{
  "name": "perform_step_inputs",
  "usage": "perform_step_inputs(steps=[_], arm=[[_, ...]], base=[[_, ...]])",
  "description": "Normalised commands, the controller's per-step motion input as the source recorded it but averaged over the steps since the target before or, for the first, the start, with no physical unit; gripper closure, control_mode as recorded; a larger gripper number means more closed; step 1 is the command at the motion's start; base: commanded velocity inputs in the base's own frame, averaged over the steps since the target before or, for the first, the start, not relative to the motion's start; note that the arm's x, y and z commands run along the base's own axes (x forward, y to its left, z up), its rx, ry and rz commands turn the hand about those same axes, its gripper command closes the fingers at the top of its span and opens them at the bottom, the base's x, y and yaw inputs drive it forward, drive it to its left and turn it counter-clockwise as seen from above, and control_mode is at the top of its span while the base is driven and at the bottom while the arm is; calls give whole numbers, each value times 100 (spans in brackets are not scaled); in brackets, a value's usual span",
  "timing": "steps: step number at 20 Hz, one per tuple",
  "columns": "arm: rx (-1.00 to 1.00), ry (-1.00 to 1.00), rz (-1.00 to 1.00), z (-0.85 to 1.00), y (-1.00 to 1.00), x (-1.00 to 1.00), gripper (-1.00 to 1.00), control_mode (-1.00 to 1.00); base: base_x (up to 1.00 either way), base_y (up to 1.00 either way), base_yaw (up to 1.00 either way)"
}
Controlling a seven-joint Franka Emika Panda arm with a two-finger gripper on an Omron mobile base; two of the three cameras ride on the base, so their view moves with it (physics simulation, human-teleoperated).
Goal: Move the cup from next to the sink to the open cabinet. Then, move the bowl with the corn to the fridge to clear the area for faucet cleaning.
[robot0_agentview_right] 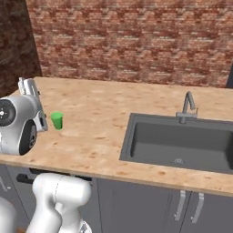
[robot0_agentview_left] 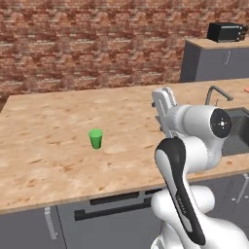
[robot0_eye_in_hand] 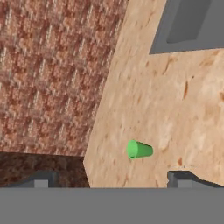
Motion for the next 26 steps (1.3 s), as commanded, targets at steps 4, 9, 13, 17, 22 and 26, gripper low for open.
perform_step_inputs(steps=[4, 9, 13, 17, 22, 26], arm=[[0, 0, 0, 0, 0, 0, -100, 100], [0, 0, 0, 0, 0, 0, -100, 100], [0, 0, 0, 0, 0, 0, -100, 100], [23, 52, -2, -9, -36, 43, -100, -100], [38, 96, 0, -26, -35, 71, -100, -100], [16, 58, 0, -46, 1, 20, -100, -100]], base=[[3, 41, 3], [66, 30, -8], [42, -1, -6], [13, -4, -1], [0, 0, 0], [0, 0, 0]])
